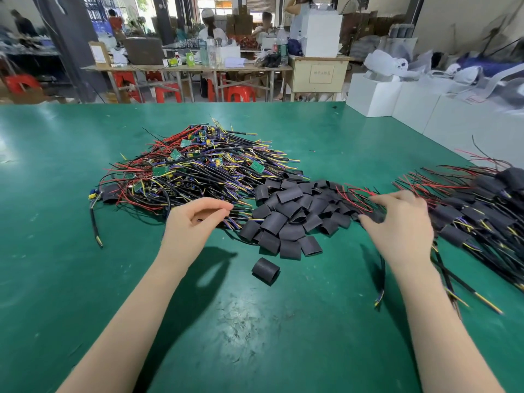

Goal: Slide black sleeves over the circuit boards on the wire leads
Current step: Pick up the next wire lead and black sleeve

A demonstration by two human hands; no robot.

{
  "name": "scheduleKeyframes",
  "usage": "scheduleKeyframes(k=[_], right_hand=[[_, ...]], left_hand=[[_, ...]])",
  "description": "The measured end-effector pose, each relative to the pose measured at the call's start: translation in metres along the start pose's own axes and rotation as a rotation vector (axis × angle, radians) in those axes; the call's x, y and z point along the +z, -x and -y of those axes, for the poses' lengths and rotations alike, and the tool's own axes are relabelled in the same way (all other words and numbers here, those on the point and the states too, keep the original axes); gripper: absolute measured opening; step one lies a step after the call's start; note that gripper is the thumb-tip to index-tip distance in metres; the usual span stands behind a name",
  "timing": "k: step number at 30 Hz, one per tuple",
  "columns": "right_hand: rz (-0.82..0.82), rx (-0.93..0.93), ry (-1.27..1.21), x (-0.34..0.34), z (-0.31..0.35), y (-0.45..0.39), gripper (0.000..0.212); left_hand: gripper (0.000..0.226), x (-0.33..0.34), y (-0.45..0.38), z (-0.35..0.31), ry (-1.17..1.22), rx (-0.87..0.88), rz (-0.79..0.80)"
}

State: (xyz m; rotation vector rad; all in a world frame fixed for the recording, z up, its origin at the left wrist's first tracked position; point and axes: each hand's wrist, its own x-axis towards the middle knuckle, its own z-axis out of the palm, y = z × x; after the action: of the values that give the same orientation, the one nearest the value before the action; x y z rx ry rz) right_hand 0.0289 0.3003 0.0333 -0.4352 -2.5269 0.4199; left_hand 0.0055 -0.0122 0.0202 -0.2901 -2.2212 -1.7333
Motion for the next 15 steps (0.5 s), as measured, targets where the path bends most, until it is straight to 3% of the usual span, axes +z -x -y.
scheduleKeyframes(k=[2, 5, 9, 15], right_hand=[[0.02, -0.104, -0.061, 0.006, 0.012, 0.005, 0.031], [0.183, -0.222, -0.047, 0.018, 0.026, 0.012, 0.028], [0.354, -0.284, 0.041, 0.028, 0.026, 0.018, 0.044], [0.419, -0.267, 0.069, 0.024, 0.022, 0.014, 0.04]], left_hand=[[0.018, -0.006, -0.003, 0.004, -0.1, 0.018, -0.084], [0.021, -0.017, -0.008, 0.012, -0.318, 0.01, -0.232], [0.031, -0.033, -0.014, 0.023, -0.55, -0.085, -0.36], [0.067, -0.041, -0.013, 0.037, -0.785, -0.218, -0.051]])
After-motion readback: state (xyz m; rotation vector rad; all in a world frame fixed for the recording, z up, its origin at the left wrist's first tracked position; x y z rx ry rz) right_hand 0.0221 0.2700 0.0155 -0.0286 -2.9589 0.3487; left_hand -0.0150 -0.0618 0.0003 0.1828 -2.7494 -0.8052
